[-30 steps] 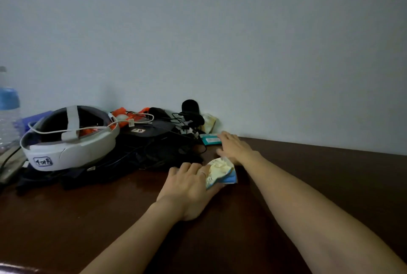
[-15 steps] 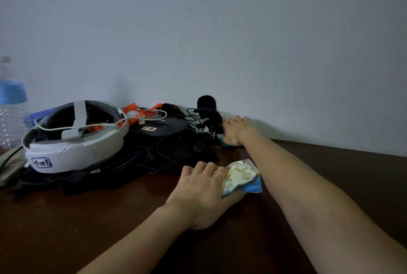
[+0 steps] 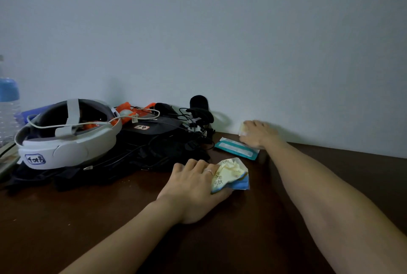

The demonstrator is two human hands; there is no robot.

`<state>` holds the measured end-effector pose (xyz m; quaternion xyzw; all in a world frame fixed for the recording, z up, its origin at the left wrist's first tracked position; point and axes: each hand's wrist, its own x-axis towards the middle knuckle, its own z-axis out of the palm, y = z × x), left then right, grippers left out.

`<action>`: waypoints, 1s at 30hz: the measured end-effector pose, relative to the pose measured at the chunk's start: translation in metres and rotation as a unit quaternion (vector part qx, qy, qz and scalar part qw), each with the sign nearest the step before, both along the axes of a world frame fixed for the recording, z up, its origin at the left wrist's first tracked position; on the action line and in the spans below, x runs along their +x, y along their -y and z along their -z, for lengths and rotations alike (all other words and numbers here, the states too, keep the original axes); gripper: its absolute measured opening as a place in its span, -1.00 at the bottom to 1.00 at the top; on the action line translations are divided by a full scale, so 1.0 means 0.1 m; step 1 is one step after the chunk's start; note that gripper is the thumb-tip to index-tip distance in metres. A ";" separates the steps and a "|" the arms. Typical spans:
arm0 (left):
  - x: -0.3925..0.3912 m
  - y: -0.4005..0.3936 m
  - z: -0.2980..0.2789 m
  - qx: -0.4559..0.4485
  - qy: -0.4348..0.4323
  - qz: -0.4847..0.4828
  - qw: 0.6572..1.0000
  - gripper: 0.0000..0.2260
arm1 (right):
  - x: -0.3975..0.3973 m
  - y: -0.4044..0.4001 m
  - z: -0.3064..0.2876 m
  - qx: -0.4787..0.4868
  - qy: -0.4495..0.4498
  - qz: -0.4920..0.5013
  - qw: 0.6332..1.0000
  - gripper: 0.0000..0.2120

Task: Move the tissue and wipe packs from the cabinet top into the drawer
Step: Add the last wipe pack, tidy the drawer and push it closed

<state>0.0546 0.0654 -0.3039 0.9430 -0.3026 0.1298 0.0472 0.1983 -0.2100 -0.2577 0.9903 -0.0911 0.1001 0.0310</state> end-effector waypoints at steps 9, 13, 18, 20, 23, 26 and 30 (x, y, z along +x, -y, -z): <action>-0.03 0.01 -0.02 -0.004 -0.002 -0.004 1.000 -0.22 | -0.21 0.04 0.13 -0.028 0.137 -0.010 0.990 -0.74; -0.02 0.00 0.00 -0.004 0.007 -0.008 1.000 -0.22 | -0.12 0.01 0.06 0.007 0.051 -0.044 0.998 -0.46; 0.04 0.01 0.01 -0.015 -0.002 -0.015 1.000 -0.20 | -0.16 -0.01 0.20 0.023 -0.070 -0.040 0.996 -0.56; 0.07 0.01 -0.02 -0.016 -0.009 -0.022 1.000 -0.20 | -0.41 0.00 0.22 0.025 -0.046 -0.030 0.998 -0.55; -0.01 0.02 -0.04 -0.010 -0.014 -0.023 1.000 -0.25 | -1.04 -0.07 0.28 0.037 -0.042 -0.026 0.998 -0.55; -0.22 0.04 -0.13 -0.011 -0.030 -0.050 0.998 -0.29 | -1.77 -0.26 0.25 0.036 -0.059 -0.049 0.996 -0.58; -0.85 0.03 -0.13 -0.022 -0.027 -0.035 0.999 -0.28 | -2.77 -0.55 0.22 0.084 -0.008 -0.109 0.990 -0.70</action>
